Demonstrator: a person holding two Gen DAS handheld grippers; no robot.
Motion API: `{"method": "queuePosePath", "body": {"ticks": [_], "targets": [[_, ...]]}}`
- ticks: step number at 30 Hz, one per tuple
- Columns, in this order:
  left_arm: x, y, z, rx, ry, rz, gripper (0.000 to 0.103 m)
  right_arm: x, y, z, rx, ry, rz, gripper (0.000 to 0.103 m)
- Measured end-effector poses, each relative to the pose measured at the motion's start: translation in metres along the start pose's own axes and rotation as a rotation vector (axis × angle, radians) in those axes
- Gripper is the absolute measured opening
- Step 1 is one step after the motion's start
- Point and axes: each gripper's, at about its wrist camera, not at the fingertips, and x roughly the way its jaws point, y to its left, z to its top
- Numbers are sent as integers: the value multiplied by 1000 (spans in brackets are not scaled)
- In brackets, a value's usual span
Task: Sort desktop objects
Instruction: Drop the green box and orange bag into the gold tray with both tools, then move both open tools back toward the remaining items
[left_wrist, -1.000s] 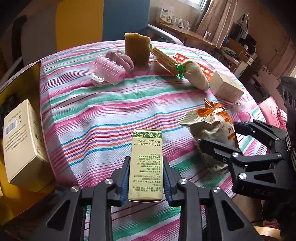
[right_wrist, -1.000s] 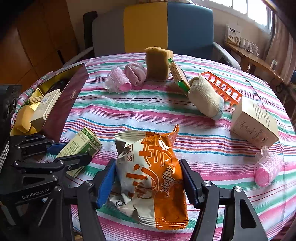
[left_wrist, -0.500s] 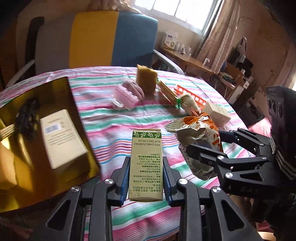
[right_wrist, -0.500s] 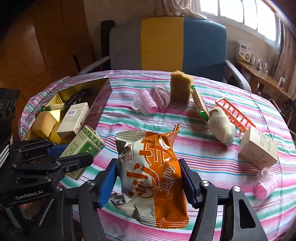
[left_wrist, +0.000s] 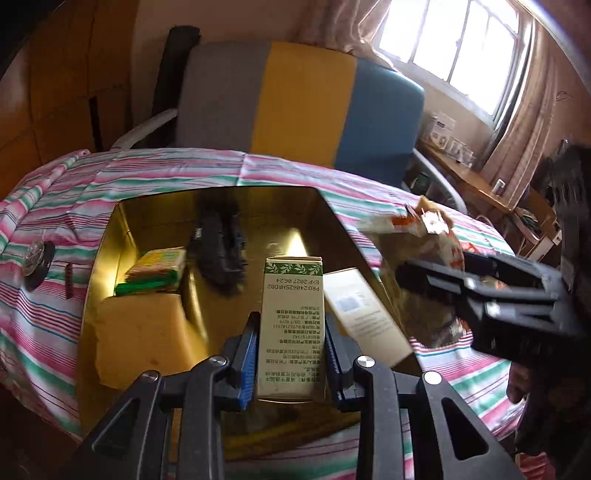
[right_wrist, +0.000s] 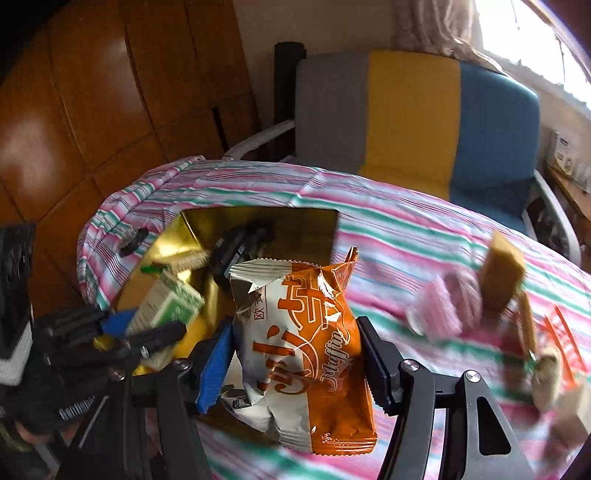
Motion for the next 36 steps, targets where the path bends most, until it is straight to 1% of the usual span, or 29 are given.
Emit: {"method": "queuePosePath", "body": {"ticks": [1, 3, 5, 8, 9, 12, 17, 21, 26, 31, 33, 36], "targets": [[4, 5, 1, -4, 3, 4, 31, 9, 5, 8, -1, 5, 4, 64], [9, 10, 2, -7, 8, -1, 35, 28, 15, 23, -2, 17, 9, 65], [15, 15, 2, -14, 15, -13, 43, 45, 21, 34, 6, 33, 21, 65], [17, 19, -1, -21, 16, -26, 50, 65, 24, 41, 24, 60, 36, 67], [18, 20, -2, -22, 18, -26, 50, 69, 25, 42, 29, 63, 40, 67], [19, 21, -6, -35, 20, -23, 51, 68, 26, 41, 31, 56, 48, 67], [12, 15, -13, -41, 17, -7, 51, 53, 24, 32, 48, 28, 47, 67], [-1, 5, -20, -30, 4, -3, 51, 31, 11, 13, 90, 5, 45, 70], [-19, -19, -27, 25, -13, 3, 53, -1, -22, -18, 178, -19, 15, 74], [-31, -57, -35, 129, -18, -12, 55, -41, -71, -59, 270, -31, -80, 78], [-32, -73, -39, 171, -7, -36, 56, -61, -95, -79, 324, -37, -124, 78], [-27, -102, -49, 240, 27, -78, 56, -99, -140, -114, 427, -59, -216, 79]]}}
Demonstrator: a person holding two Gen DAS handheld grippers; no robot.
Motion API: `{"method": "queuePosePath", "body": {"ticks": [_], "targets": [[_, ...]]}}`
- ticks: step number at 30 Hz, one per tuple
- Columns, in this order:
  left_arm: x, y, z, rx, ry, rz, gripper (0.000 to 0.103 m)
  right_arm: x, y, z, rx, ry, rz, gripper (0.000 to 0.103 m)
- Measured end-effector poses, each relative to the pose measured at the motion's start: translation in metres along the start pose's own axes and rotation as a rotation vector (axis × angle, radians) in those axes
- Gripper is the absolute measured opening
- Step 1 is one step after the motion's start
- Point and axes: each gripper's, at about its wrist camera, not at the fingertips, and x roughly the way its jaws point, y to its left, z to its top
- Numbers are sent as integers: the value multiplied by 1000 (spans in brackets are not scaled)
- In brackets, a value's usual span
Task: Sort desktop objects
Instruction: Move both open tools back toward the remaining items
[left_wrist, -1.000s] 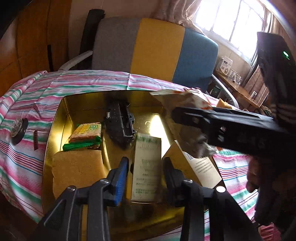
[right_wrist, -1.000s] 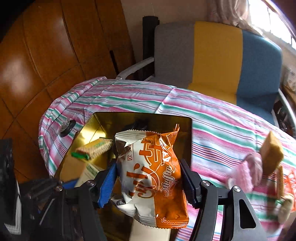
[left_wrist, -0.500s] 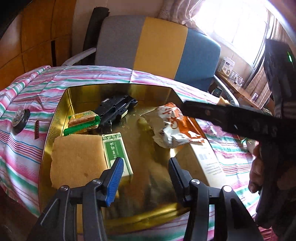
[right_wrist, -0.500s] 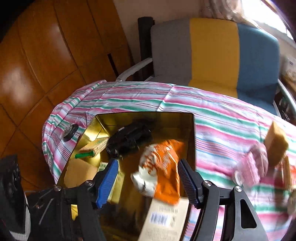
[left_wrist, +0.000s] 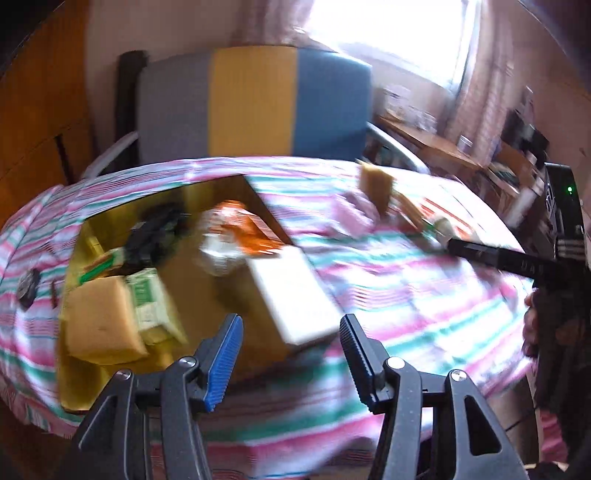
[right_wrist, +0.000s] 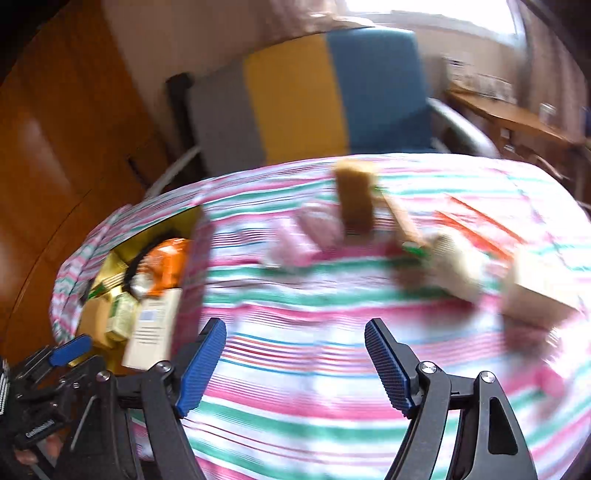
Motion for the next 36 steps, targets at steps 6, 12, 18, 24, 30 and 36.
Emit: {"method": "queuePosePath", "body": {"ticks": [6, 12, 18, 24, 30, 36], "targets": [[29, -56, -14, 115, 103, -93, 56, -55, -129, -23, 295, -68, -156, 79], [47, -79, -29, 171, 186, -116, 56, -74, -209, -40, 505, -121, -220, 80], [51, -76, -31, 159, 205, -100, 56, -50, -238, -24, 566, -139, -229, 84], [59, -74, -32, 145, 223, -95, 56, -6, -221, -17, 536, -66, -136, 87], [61, -71, -34, 135, 227, -104, 56, 21, -140, -21, 390, -4, 49, 88], [60, -62, -36, 97, 227, -102, 56, 47, -50, -29, 185, 114, 284, 89]]}}
